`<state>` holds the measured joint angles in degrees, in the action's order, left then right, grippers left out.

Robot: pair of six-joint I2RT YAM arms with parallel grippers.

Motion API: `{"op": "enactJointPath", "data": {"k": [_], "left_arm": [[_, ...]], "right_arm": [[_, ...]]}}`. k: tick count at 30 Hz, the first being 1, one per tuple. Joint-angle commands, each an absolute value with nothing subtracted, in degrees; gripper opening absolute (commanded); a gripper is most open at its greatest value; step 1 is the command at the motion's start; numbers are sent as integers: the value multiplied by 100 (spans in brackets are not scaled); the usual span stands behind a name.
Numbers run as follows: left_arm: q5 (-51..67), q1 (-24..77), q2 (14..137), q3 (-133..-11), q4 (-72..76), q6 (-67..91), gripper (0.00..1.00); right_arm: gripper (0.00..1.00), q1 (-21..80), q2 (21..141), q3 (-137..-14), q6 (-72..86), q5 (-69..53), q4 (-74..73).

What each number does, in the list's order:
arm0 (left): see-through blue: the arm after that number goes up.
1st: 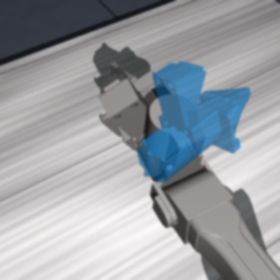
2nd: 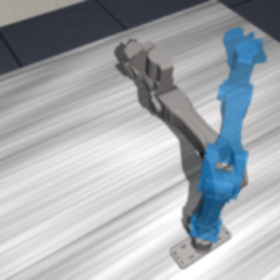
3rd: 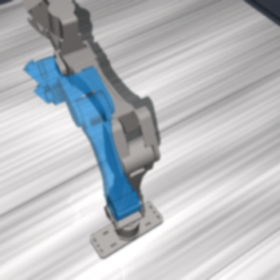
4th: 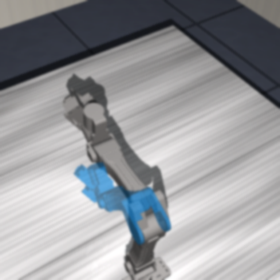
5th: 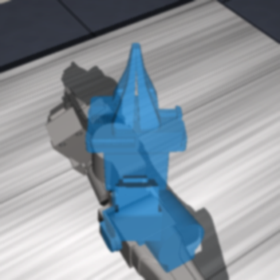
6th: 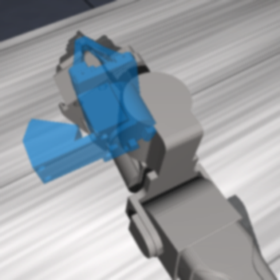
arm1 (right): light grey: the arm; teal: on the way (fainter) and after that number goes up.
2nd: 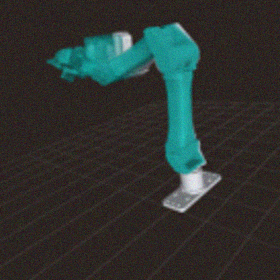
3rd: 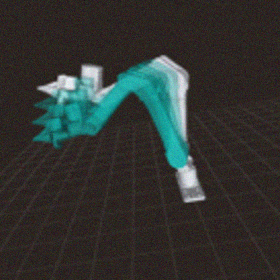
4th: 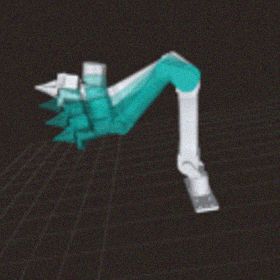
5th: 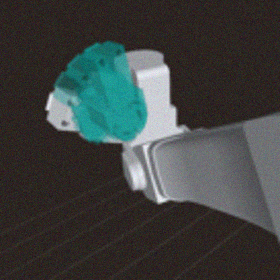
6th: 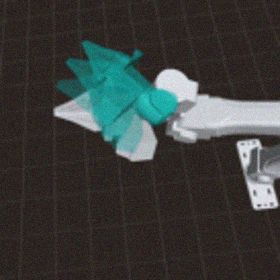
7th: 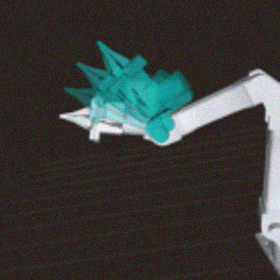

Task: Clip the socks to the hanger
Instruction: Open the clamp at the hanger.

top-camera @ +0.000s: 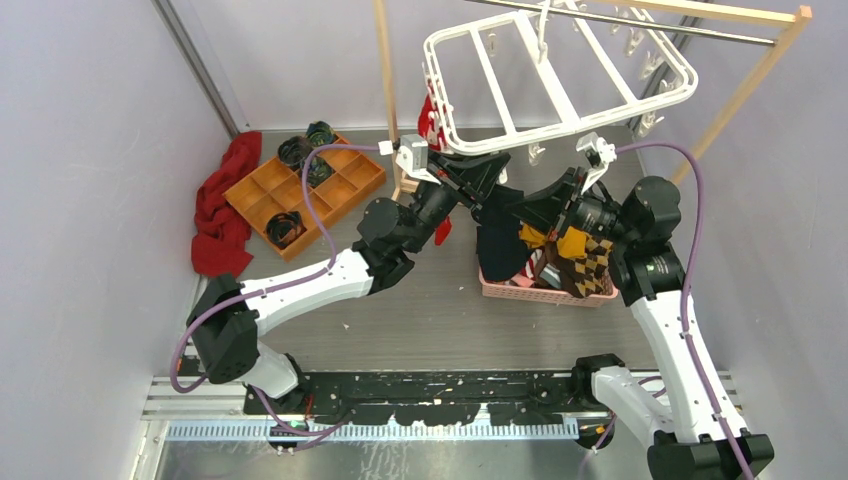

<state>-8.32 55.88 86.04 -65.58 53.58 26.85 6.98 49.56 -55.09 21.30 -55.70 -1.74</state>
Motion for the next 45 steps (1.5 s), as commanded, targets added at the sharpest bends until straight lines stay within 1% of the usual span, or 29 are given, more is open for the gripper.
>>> {"op": "enactJointPath", "data": {"k": [1, 12, 26, 35, 40, 45], "left_arm": [[-750, 5538, 8482, -6570, 5780, 2744, 5], [-661, 5506, 8491, -6557, 5862, 2907, 5], [-546, 5432, 8530, -6504, 5919, 3040, 5], [-479, 5332, 8538, -6537, 6066, 3066, 5], [-352, 5276, 8519, -6524, 6117, 3187, 5], [-251, 5232, 8517, -6519, 6173, 3334, 5]], "right_arm": [[1, 656, 5007, -5757, 2267, -5652, 300], [1, 591, 5153, -5783, 2391, -5590, 421], [1, 526, 5285, -5726, 2903, -5671, 1079], [1, 501, 5187, -5618, 2932, -6258, 1048], [1, 478, 5157, -5607, 2929, -6337, 995], [1, 461, 5262, -5520, 3488, -6401, 1679]]}}
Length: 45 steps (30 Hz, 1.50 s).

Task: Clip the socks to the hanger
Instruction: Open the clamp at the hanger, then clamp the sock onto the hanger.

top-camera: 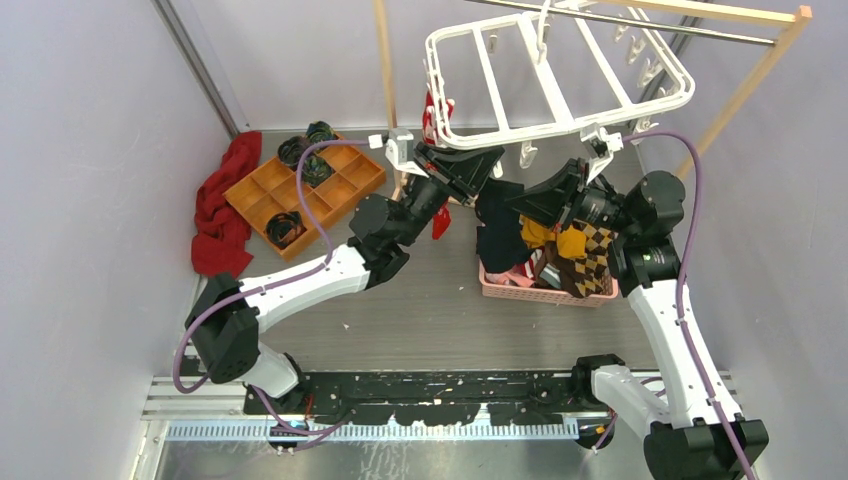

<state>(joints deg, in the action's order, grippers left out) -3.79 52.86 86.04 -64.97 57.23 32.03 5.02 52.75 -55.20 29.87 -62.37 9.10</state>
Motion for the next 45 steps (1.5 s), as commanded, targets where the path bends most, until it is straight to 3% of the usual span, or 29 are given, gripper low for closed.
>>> {"op": "enactJointPath", "data": {"k": [1, 8, 45], "left_arm": [[-224, 5225, 8523, -6521, 6178, 3370, 5], [-160, 5195, 8565, -6535, 6271, 3546, 4], [-26, 5094, 8652, -6579, 6483, 3867, 4]], "right_arm": [[1, 455, 5294, -5498, 3670, -6417, 1868], [1, 448, 5487, -5423, 4402, -6499, 2704], [1, 436, 5763, -5370, 5014, -6415, 3078]]}}
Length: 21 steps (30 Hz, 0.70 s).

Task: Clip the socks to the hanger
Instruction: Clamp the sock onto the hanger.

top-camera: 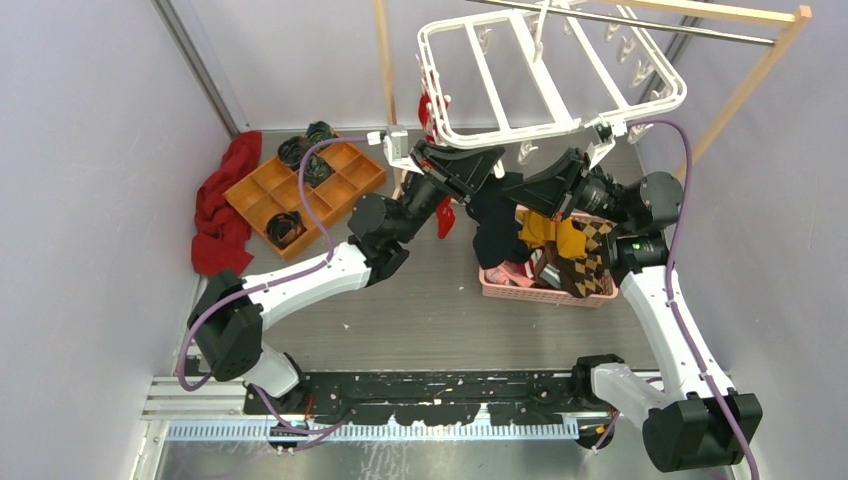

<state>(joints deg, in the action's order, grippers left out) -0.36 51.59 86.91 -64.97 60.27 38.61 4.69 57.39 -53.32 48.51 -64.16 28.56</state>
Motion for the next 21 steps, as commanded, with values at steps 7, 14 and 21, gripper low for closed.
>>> {"op": "enactJointPath", "data": {"k": [7, 14, 21], "left_arm": [[226, 5047, 8639, -6574, 6521, 3810, 4], [627, 4951, 8819, -6638, 6784, 3774, 4], [843, 4915, 8947, -6714, 6922, 3810, 4]], "right_arm": [[1, 362, 5770, -5405, 5134, -6574, 2885], [1, 360, 5769, -5254, 5747, -6524, 3517], [1, 357, 5775, -5256, 5835, -6566, 3579]]}}
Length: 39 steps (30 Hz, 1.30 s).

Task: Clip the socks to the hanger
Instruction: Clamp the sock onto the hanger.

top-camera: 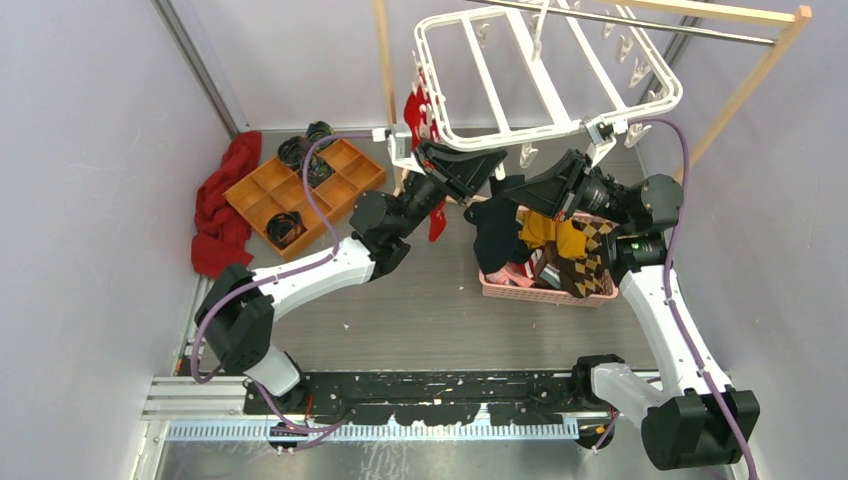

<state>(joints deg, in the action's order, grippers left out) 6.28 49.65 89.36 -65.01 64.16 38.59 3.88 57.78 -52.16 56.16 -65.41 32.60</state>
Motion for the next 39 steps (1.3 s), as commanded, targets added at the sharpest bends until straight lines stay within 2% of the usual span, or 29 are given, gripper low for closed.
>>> {"op": "enactJointPath", "data": {"k": [1, 6, 8, 10, 12, 17, 21, 25, 31, 39], "left_arm": [[856, 4901, 8947, -6715, 6927, 3811, 4], [866, 4854, 8935, -6715, 7016, 3832, 4], [862, 4836, 8924, -6721, 7030, 3850, 4], [862, 4830, 8913, -6724, 7030, 3858, 4], [868, 4825, 8918, -6732, 7031, 3874, 4], [954, 4817, 8975, -6804, 7038, 3948, 4], [1052, 4816, 9009, -6855, 7044, 3990, 4], [1065, 4816, 9012, -6855, 7040, 4008, 4], [1079, 4816, 9051, -6873, 7066, 4060, 4], [1049, 4803, 9138, -6917, 7105, 4144, 3]], "right_arm": [[1, 360, 5782, -5248, 5851, -6580, 3599], [1, 360, 5782, -5260, 5651, -6766, 3396], [1, 356, 5697, -5393, 4829, -6985, 2246], [1, 359, 5481, -5730, 3166, -7002, 180], [1, 359, 5269, -6160, 717, -6934, -1847], [1, 360, 5128, -6724, -2319, -7208, -4176], [1, 352, 4988, -6626, -3666, -7372, -4439], [1, 355, 4864, -6511, -4118, -7069, -4089], [1, 375, 4832, -6803, -6262, -6491, -4971], [1, 417, 4683, -6917, -6773, -6133, -4862]]}}
